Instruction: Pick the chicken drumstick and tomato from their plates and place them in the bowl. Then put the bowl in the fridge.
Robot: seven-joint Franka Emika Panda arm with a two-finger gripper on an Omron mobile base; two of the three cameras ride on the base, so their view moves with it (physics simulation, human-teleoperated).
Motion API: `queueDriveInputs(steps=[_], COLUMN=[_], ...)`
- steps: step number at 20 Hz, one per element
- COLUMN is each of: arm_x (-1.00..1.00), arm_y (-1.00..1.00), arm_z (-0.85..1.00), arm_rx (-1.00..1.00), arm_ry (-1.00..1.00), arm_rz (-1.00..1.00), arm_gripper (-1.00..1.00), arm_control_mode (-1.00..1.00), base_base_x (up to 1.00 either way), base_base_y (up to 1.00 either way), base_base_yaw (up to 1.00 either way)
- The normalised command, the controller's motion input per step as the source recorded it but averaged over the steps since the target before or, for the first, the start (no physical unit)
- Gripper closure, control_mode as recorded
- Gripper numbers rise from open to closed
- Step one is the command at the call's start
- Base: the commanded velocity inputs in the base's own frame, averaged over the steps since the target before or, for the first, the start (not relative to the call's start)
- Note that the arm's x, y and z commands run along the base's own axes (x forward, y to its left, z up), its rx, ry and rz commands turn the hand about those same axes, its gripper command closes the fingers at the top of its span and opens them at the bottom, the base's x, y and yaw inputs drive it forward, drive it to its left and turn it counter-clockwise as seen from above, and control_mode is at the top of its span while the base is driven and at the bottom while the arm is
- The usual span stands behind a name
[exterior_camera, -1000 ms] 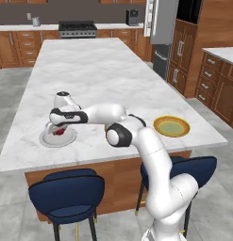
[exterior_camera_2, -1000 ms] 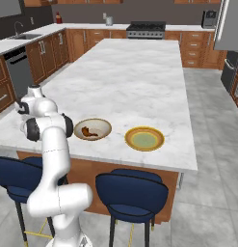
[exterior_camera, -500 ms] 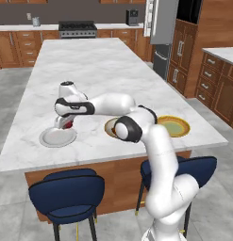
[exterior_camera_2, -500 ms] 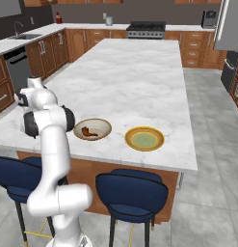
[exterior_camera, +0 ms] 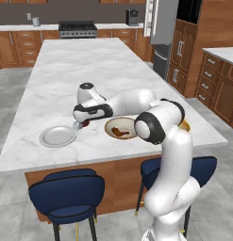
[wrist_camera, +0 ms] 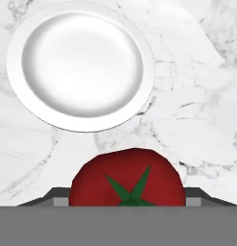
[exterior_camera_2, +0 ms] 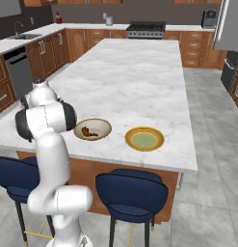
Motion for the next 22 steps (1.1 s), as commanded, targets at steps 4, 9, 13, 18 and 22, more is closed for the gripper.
queueDriveInputs(steps=[4,9,13,18,22], arm_x=[-0.17,-0.04,0.0,0.03,0.14], arm_y=[-0.85,-0.79,-0.77,-0.78,-0.76], arm_z=[0.22,0.27,0.22,0.05,-0.04], arm_rx=[0.04,0.04,0.02,0.0,0.0], arm_ry=[0.01,0.05,0.09,0.08,0.06], arm_rz=[-0.02,-0.09,-0.11,-0.13,-0.13], arm_gripper=[1.0,1.0,1.0,1.0,1.0], arm_control_mode=[-1.0,-1.0,-1.0,-1.0,-1.0], base_base_x=[0.0,0.0,0.0,0.0,0.0], base_base_y=[0.0,0.0,0.0,0.0,0.0], base_base_yaw=[0.0,0.0,0.0,0.0,0.0])
